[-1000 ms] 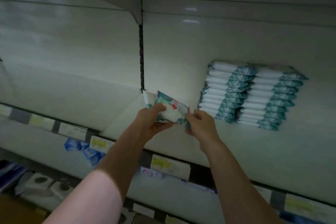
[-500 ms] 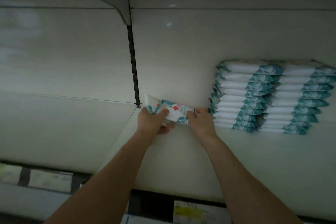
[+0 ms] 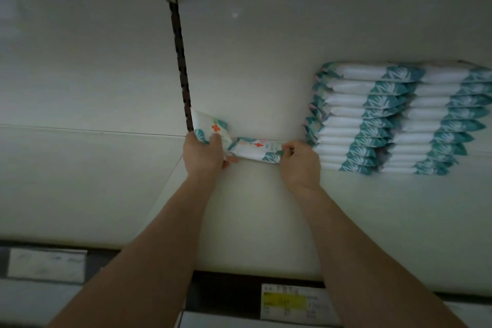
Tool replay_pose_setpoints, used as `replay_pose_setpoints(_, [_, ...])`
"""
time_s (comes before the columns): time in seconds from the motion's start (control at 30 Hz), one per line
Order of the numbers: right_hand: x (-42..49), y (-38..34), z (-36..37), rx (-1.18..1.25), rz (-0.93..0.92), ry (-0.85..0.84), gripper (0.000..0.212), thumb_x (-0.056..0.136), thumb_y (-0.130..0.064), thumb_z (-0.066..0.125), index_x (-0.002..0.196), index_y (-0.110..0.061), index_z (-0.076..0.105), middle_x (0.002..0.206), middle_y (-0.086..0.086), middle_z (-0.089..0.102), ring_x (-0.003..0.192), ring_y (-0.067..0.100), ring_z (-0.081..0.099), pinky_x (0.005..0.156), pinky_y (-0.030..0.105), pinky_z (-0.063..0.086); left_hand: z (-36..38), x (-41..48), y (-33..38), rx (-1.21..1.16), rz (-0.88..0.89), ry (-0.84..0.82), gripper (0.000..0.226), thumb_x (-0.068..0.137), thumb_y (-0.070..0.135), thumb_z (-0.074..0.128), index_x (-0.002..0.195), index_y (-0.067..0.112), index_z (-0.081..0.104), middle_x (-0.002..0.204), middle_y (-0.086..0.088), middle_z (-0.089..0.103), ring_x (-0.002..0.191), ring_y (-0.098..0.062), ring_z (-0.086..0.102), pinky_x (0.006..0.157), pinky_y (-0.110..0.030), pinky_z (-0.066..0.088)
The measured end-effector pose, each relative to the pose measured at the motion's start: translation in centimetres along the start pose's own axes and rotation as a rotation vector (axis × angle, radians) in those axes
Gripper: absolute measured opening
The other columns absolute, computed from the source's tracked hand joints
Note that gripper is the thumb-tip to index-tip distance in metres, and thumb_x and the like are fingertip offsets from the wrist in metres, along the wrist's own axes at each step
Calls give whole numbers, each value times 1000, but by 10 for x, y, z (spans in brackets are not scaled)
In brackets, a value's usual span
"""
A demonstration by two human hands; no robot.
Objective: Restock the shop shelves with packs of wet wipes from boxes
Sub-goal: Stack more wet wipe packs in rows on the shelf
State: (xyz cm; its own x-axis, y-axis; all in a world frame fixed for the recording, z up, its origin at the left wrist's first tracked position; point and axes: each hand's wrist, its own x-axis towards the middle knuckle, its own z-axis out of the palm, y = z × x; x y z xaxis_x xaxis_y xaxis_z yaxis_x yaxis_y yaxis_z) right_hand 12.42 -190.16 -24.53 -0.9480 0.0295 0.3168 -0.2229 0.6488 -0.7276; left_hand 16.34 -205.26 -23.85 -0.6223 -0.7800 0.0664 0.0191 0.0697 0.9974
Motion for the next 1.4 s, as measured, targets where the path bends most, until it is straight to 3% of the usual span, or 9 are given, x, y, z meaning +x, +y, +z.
replay_pose_setpoints(0.17, [2,1,2,-176,-67,-37,29,94,-3,42,112,0,65,117,18,62,109,31,57,88,34,40,-5,-4,9,52,148,153,9,93,24,47,95,16,50,92,-4,59,87,-27,61,80,-40,54])
replay_pose_setpoints(0.37, [-3,-9,-3,-343,-207,-72,27,98,-15,41,103,-6,67,110,15,55,95,30,59,73,32,44,-1,-13,21,-181,117,-57,14,96,11,41,103,8,53,83,-1,60,67,-13,60,52,-24,52])
replay_pose_setpoints(0.47, [-5,-24,-9,-72,-271,43,32,99,-29,43,93,-7,66,97,13,60,82,26,58,75,35,49,3,-19,25,-231,-13,-233,19,94,4,47,113,3,51,90,-4,62,75,-17,66,61,-29,60])
replay_pose_setpoints(0.53, [-7,-34,-11,225,-150,-116,32,97,-39,47,109,-14,63,97,6,66,85,21,63,79,37,53,3,-20,26,-282,-89,-295,23,92,2,52,115,2,48,96,-9,64,81,-21,68,70,-36,60])
replay_pose_setpoints(0.7, [-5,-41,-20,666,109,-307,41,92,-14,57,131,-20,44,100,2,60,73,10,63,53,20,56,0,-12,25,-289,-148,-289,38,93,20,58,127,9,47,89,-9,68,75,-20,67,66,-33,56])
replay_pose_setpoints(0.87, [-1,-41,-22,979,260,-383,59,87,-12,68,134,-21,34,100,1,58,81,16,67,63,29,60,0,-9,21,-259,-106,-281,42,90,6,60,130,11,47,82,-11,68,68,-21,66,59,-28,55])
replay_pose_setpoints(0.97, [2,-36,-16,823,196,-345,63,83,5,63,136,-18,37,94,-8,47,94,16,59,67,20,56,1,-9,20,-124,-61,-217,26,88,11,64,113,4,57,76,-9,65,61,-16,60,54,-24,54])
replay_pose_setpoints(1.1, [7,-26,-7,454,21,-88,35,84,-7,65,118,-10,58,113,4,57,97,14,55,75,13,47,1,-6,13,96,50,-174,12,89,17,62,97,8,65,74,1,64,67,-12,57,64,-25,49])
replay_pose_setpoints(1.4, [6,-13,-6,-13,-210,-223,38,88,-5,59,126,-9,59,129,14,48,116,26,51,98,25,37,-1,-6,8,323,135,-158,18,87,15,54,94,10,70,86,-4,70,79,-21,62,79,-35,54])
